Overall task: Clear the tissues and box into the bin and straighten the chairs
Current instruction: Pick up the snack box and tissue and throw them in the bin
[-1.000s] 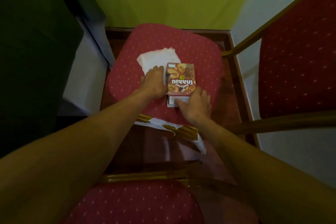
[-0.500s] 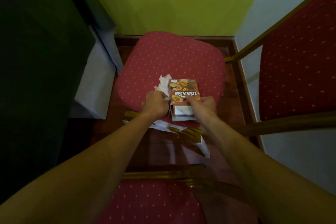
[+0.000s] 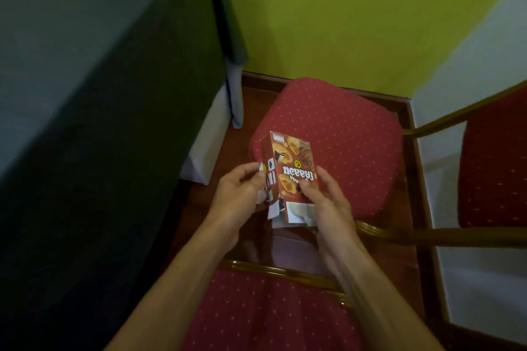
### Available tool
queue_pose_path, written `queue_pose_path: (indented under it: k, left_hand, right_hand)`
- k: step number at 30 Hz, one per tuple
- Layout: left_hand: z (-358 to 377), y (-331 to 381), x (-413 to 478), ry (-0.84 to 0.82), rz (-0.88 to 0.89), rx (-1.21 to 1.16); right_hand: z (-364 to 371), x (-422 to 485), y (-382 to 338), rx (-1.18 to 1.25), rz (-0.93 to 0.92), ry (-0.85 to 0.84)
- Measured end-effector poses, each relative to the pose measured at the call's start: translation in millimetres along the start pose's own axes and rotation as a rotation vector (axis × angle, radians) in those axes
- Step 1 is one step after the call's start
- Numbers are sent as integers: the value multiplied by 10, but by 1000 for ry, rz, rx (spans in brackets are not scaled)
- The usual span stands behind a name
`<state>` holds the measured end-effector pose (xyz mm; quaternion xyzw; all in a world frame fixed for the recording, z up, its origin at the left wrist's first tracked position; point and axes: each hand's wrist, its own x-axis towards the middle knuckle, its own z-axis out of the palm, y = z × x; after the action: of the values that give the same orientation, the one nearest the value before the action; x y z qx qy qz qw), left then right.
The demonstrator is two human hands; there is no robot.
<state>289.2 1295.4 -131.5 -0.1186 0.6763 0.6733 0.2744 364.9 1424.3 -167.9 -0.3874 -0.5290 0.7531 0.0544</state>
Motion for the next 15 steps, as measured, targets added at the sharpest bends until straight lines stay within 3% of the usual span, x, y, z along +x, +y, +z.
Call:
queue_pose_path:
  k: [10, 15]
  left_hand:
    - [-1427, 464, -1350, 20, 78, -151]
    - [-1947, 971, -2063, 101, 210, -211]
  right_hand:
    - [1316, -1525, -158, -345, -264, -248]
    - [1889, -2405, -385, -415, -433, -253]
